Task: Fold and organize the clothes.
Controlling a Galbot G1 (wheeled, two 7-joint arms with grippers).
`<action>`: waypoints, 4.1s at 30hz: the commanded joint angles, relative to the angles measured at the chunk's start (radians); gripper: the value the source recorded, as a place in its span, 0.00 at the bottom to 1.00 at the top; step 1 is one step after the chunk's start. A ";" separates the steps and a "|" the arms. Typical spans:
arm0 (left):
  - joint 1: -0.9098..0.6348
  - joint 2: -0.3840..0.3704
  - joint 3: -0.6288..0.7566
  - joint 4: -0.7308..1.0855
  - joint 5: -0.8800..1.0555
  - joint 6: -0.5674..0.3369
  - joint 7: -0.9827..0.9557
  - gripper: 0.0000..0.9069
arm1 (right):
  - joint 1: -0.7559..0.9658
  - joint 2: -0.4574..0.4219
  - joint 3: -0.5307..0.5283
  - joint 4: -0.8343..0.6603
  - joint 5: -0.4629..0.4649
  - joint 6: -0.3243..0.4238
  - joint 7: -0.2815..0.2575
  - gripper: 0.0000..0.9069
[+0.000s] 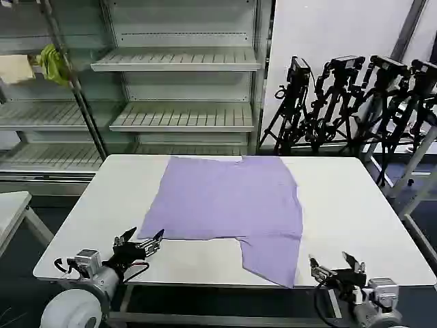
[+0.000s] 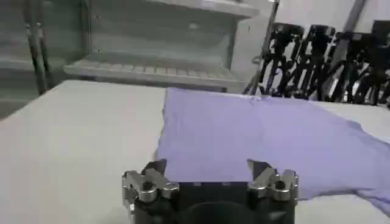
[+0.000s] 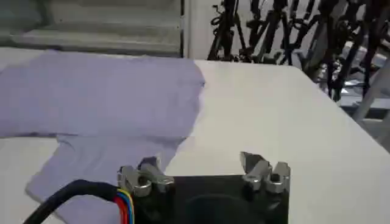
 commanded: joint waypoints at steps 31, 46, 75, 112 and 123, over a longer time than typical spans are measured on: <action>-0.067 -0.013 0.020 0.128 0.045 -0.002 0.014 1.00 | 0.063 0.052 -0.222 -0.075 -0.109 0.001 -0.026 1.00; -0.078 -0.019 0.018 0.124 0.052 -0.002 0.018 1.00 | 0.023 0.054 -0.168 -0.030 -0.111 0.004 -0.034 1.00; -0.067 -0.038 0.021 0.148 0.095 -0.002 0.034 0.01 | 0.030 0.063 -0.182 -0.048 -0.141 0.003 -0.059 0.19; 0.096 -0.023 -0.017 -0.012 0.135 -0.003 0.053 0.01 | -0.144 0.003 -0.059 0.077 -0.160 0.014 -0.077 0.00; 0.311 -0.029 -0.066 -0.153 0.195 -0.004 0.051 0.01 | -0.294 -0.081 0.059 0.192 -0.142 0.004 -0.047 0.00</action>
